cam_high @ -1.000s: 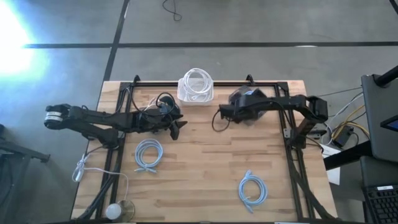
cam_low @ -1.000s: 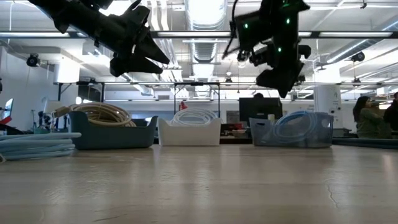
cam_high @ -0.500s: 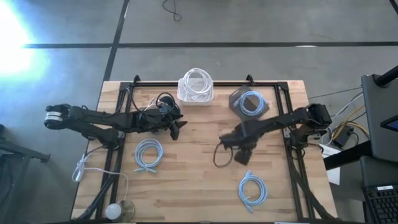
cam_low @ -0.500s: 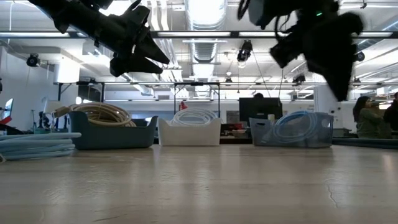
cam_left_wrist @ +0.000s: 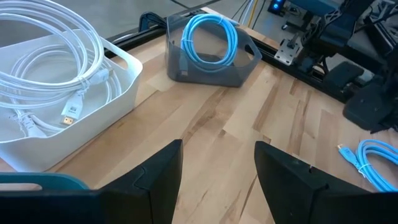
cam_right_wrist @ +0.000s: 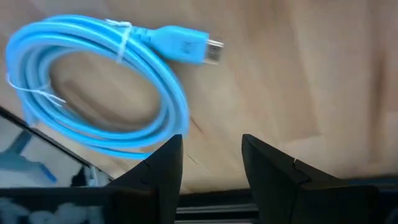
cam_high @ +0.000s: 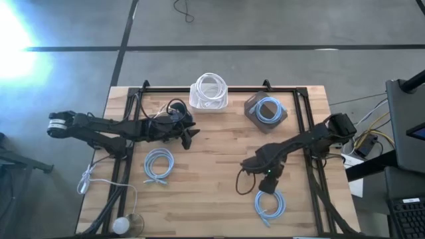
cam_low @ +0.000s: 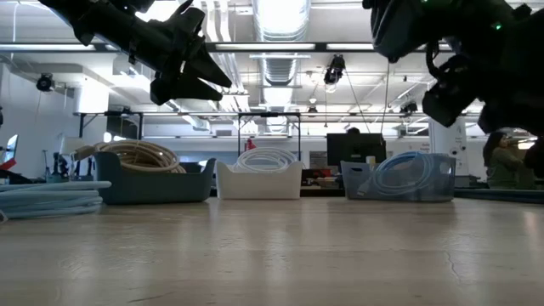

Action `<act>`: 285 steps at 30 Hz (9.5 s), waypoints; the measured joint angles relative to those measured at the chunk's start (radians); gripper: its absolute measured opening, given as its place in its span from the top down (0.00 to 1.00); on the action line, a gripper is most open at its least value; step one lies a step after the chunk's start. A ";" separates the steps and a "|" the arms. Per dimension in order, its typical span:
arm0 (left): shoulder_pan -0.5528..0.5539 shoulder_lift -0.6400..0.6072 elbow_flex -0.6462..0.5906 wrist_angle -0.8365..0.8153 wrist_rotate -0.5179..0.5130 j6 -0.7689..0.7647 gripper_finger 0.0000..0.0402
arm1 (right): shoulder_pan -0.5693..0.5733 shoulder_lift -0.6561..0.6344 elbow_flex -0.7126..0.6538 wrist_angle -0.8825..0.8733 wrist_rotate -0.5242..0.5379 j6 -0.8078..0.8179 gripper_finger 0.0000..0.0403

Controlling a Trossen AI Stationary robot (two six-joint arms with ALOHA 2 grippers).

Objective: Sort HDMI cables
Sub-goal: Put the right light blue HDMI cable into the black bin, then put the light blue HDMI cable into the black bin

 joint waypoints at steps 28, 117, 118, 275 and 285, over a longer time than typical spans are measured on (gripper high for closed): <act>0.068 -0.001 0.001 0.344 -0.003 0.335 0.49 | 0.213 0.000 -0.198 0.435 0.024 0.439 0.64; 0.091 -0.001 0.000 0.061 0.001 0.174 0.49 | -0.712 -0.113 0.255 -0.328 1.497 -0.046 0.94; 0.091 -0.001 0.000 0.060 0.001 0.174 0.49 | -0.722 -0.113 0.234 -0.328 1.497 -0.022 0.94; -0.159 0.009 -0.162 -0.595 0.250 0.554 0.49 | -0.183 -0.732 -0.569 1.350 0.667 -0.568 0.70; -0.159 0.006 -0.221 -0.516 0.260 0.509 0.49 | -0.183 -0.732 -0.569 1.350 0.667 -0.564 0.70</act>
